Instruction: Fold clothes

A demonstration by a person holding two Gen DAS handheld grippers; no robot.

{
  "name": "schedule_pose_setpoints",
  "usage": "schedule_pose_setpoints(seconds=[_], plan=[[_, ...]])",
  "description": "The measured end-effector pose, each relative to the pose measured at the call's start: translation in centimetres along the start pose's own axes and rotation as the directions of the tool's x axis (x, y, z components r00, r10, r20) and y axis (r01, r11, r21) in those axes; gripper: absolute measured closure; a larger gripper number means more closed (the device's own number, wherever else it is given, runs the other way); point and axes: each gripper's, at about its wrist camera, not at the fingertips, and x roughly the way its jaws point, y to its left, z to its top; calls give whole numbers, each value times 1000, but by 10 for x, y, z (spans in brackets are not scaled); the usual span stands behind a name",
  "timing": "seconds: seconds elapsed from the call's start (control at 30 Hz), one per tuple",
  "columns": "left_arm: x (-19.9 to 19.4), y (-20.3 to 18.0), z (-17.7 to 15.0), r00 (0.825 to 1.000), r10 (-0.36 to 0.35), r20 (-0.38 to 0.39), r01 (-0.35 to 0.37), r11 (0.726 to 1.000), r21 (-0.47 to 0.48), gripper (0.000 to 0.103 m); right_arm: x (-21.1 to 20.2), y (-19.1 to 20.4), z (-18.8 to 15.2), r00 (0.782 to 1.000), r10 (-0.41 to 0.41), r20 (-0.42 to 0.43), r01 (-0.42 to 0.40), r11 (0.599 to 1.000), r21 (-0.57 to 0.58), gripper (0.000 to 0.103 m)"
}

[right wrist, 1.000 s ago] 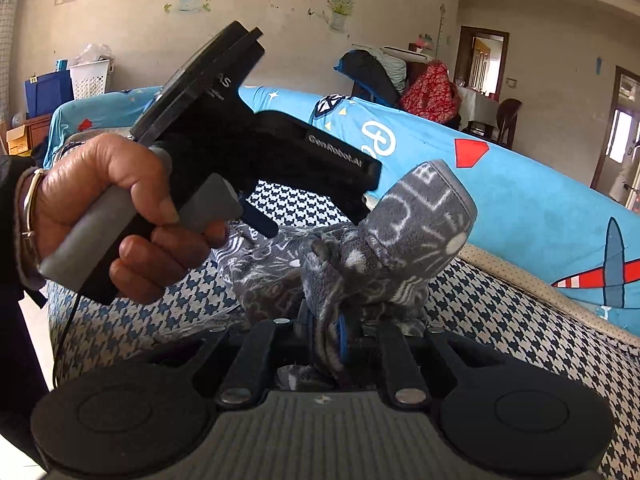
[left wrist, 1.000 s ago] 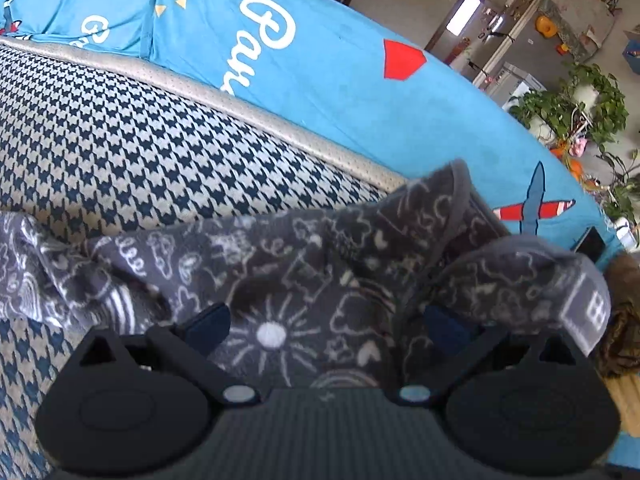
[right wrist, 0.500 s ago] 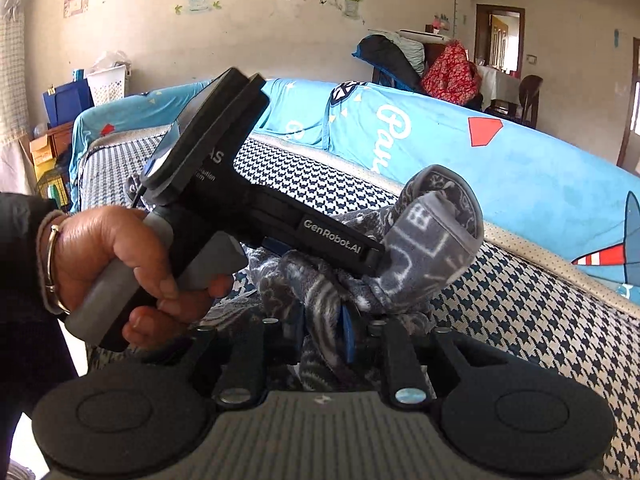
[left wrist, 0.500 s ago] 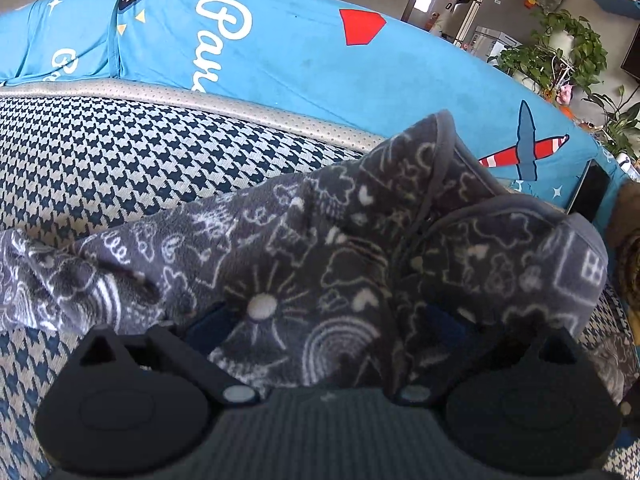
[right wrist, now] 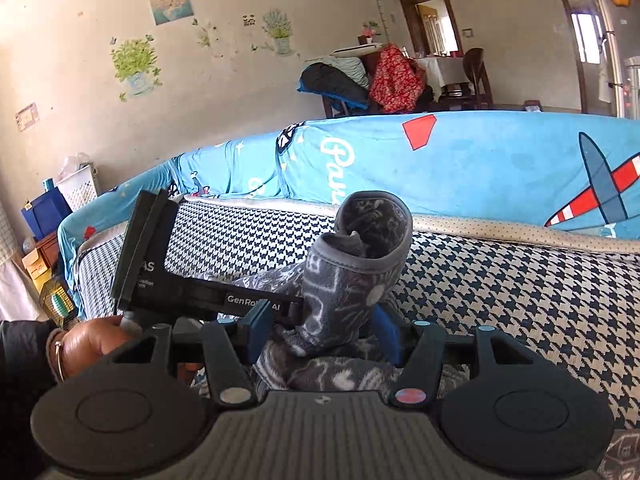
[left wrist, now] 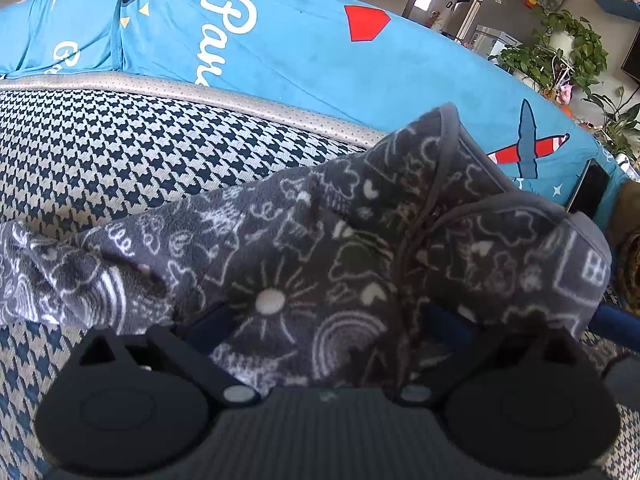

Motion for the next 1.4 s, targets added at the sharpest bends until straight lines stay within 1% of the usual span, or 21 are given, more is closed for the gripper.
schedule_pose_setpoints(seconds=[0.07,0.17,0.23,0.3,0.37,0.53,0.6,0.67,0.8,0.87,0.93,1.0,1.03,1.07,1.1,1.2,1.3,1.4], plan=[[0,1,-1,1000,0,0,0,1000,4,0,5,-4,1,1000,1,0,-1,999,48,46],[-1,2,-2,1000,-2,-1,2,1000,6,0,10,-9,1,999,34,2,-34,991,127,44],[-1,3,-2,1000,-3,-2,3,1000,8,0,14,-11,1,999,44,3,-44,986,160,38],[-1,4,-3,1000,-3,-4,3,1000,6,0,19,-10,2,1000,28,8,-29,986,166,32],[-1,6,-4,1000,-6,-6,6,1000,5,0,25,-11,3,1000,17,13,-19,982,186,28],[-2,7,-5,1000,-7,-7,7,1000,5,0,43,-26,4,1000,21,9,-23,943,332,27],[-2,7,-5,1000,-7,-9,7,1000,3,0,50,-29,5,999,32,12,-34,929,368,27],[-2,8,-5,1000,-7,-11,7,1000,3,0,57,-31,6,999,38,10,-39,922,386,27],[-3,8,-5,1000,-9,-15,9,1000,3,0,70,-27,9,1000,9,-16,-2,930,367,27],[-3,8,-5,1000,-10,-18,10,1000,3,0,75,-27,9,1000,17,-21,-9,930,366,28],[-3,8,-5,1000,-11,-22,11,1000,5,0,79,-27,9,999,11,-31,1,934,358,37],[-3,9,-4,1000,-11,-25,12,1000,7,0,81,-27,9,999,1,-37,12,937,348,56],[-3,10,-4,1000,-15,-27,15,1000,3,0,82,-26,9,999,-3,-38,16,940,342,62],[-3,10,-3,999,-19,-29,19,1000,0,0,82,-26,10,999,-12,-37,24,943,332,74],[-5,11,-2,999,-25,-29,25,1000,-3,0,82,-26,11,999,-23,-40,35,948,318,79],[-11,11,2,999,-48,-25,48,999,-1,0,80,-22,16,998,-48,-32,55,964,259,84],[-22,8,7,995,-99,-11,99,994,37,0,76,-17,24,997,-70,-8,71,978,195,86],[-27,6,11,986,-166,-13,166,986,32,0,72,-15,32,996,-89,22,85,985,150,86]])
